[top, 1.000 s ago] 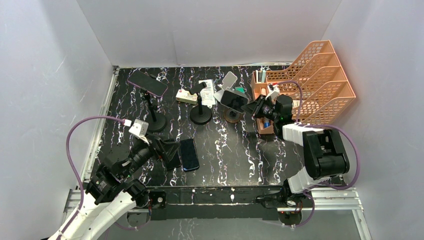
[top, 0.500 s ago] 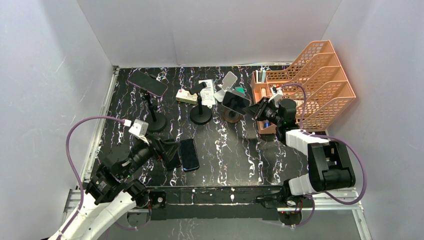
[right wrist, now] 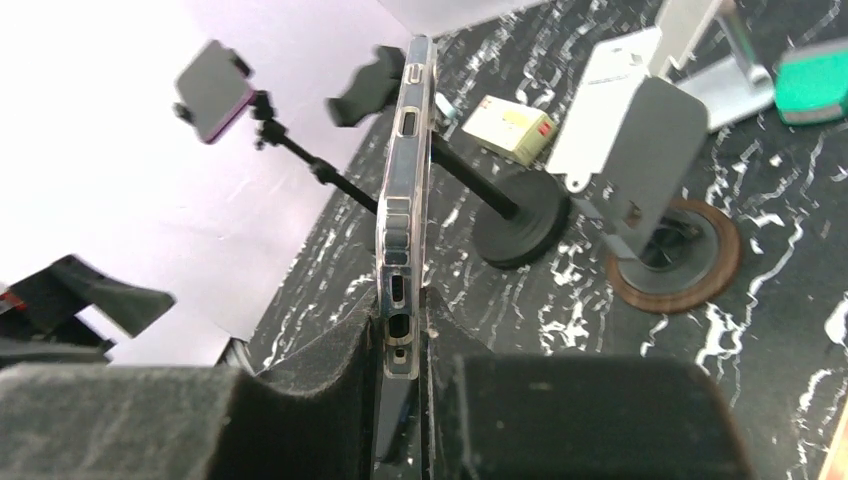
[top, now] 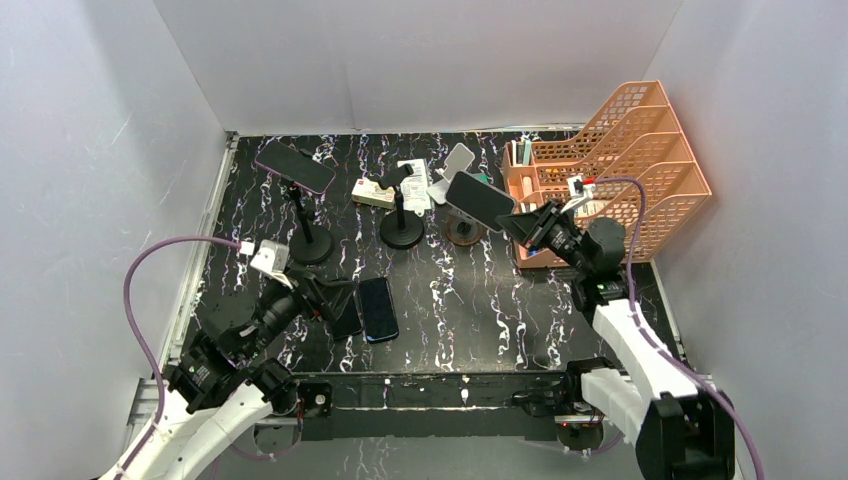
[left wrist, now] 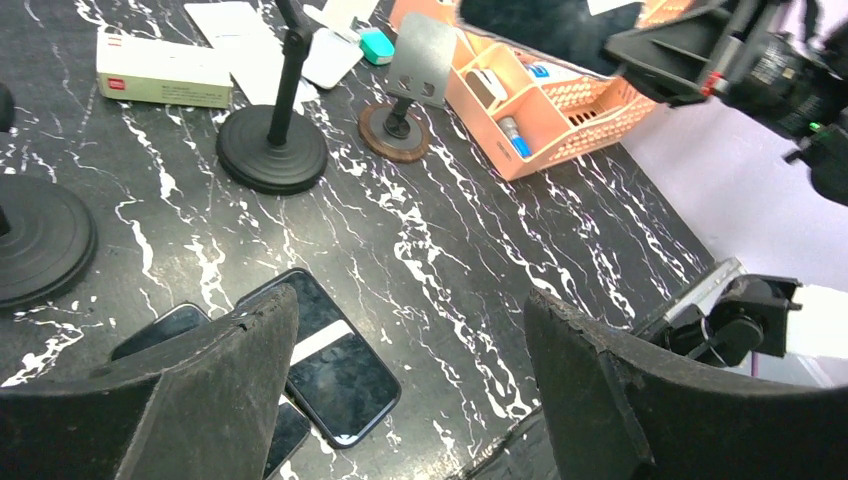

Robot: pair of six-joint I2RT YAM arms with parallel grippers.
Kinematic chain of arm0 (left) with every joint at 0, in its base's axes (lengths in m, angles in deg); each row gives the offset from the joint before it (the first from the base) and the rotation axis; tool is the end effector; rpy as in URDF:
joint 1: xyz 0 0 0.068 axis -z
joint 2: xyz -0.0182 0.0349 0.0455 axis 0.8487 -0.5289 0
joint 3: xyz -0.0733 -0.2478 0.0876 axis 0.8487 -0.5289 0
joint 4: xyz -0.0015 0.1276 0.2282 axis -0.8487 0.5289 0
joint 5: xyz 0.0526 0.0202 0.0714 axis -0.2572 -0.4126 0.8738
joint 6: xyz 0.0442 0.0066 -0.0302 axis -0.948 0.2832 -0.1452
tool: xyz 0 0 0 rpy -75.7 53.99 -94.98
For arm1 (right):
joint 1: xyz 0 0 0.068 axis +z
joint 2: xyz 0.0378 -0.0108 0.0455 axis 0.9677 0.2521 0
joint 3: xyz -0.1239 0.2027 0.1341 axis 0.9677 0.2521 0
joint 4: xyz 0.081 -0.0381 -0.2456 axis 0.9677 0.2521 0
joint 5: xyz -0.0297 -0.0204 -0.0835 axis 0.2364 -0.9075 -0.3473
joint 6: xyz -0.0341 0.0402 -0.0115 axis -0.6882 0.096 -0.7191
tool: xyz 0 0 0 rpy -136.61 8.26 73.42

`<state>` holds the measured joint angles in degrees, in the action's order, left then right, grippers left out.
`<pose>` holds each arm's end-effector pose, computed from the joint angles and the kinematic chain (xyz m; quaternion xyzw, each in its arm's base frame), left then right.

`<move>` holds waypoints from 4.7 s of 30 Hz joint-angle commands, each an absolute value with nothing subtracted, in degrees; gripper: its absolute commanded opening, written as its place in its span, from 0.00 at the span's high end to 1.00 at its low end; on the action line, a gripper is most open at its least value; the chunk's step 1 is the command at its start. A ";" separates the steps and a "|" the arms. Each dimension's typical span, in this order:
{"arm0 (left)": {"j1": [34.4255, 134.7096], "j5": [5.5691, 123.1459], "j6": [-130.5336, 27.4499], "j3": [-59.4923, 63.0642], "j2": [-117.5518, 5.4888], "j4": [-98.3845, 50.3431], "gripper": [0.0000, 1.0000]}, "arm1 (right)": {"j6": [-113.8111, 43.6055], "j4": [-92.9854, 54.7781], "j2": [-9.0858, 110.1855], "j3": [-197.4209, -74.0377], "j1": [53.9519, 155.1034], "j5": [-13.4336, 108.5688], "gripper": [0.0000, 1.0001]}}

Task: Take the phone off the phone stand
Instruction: Remove the phone from the phone stand, then place the phone at the center of the board.

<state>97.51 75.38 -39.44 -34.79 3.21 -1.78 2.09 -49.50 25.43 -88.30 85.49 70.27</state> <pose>0.0683 -0.0541 0.3238 0.0807 0.7069 -0.3531 0.6075 0.2151 0.0565 0.2749 0.0153 0.6959 0.4777 0.5359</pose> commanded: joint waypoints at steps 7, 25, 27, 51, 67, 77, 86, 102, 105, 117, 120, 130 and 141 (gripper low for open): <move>97.35 74.72 -32.23 -35.73 -0.46 -11.76 0.20 | 5.82 -42.62 8.09 -89.28 85.72 79.02 0.99; 97.38 60.49 -11.62 -36.43 -24.04 -51.50 0.21 | 26.20 -67.37 6.34 -85.23 91.22 78.79 0.99; 97.39 60.76 -10.62 -36.67 -24.50 -52.84 0.21 | 26.20 -68.09 6.71 -85.30 92.97 77.58 0.99; 97.44 60.81 -9.07 -37.36 -21.96 -54.45 0.37 | 21.33 -77.45 17.73 -85.91 116.54 62.85 0.99; 97.40 61.06 -7.81 -40.35 -17.00 -53.31 0.46 | 21.07 -83.22 17.84 -83.69 119.70 59.14 0.99; 97.42 60.99 -7.14 -40.85 -15.89 -53.50 0.63 | 22.32 -85.53 19.03 -82.86 119.70 59.02 0.99; 97.39 60.78 -5.77 -40.76 -16.62 -55.79 0.71 | 23.22 -86.96 20.20 -82.69 119.72 60.90 0.99; 97.41 59.88 -6.12 -40.29 -15.46 -53.49 1.00 | 21.78 -80.89 18.17 -83.80 119.79 64.45 0.41; 97.44 59.58 -6.93 -39.80 -13.90 -50.48 1.00 | 16.84 -71.66 14.22 -86.71 119.72 65.83 0.14; 97.39 39.71 -14.49 -33.21 -11.69 -34.76 1.00 | -9.99 -25.62 14.31 -108.54 119.70 79.68 0.05; 97.44 33.51 -14.48 -32.49 -12.67 -35.11 1.00 | -9.29 -27.01 16.27 -108.84 119.73 84.53 0.10; 97.40 30.21 -21.07 -28.07 -14.08 -29.08 1.00 | 2.93 -45.58 22.79 -104.10 119.78 97.57 0.29; 97.44 32.89 -22.85 -28.30 -15.19 -28.33 1.00 | 6.06 -48.84 25.27 -101.35 122.62 96.05 0.40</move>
<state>97.51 31.91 -21.67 -30.57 -14.93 -26.67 4.56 -44.63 24.21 -101.50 120.87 95.85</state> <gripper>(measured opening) 0.111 0.610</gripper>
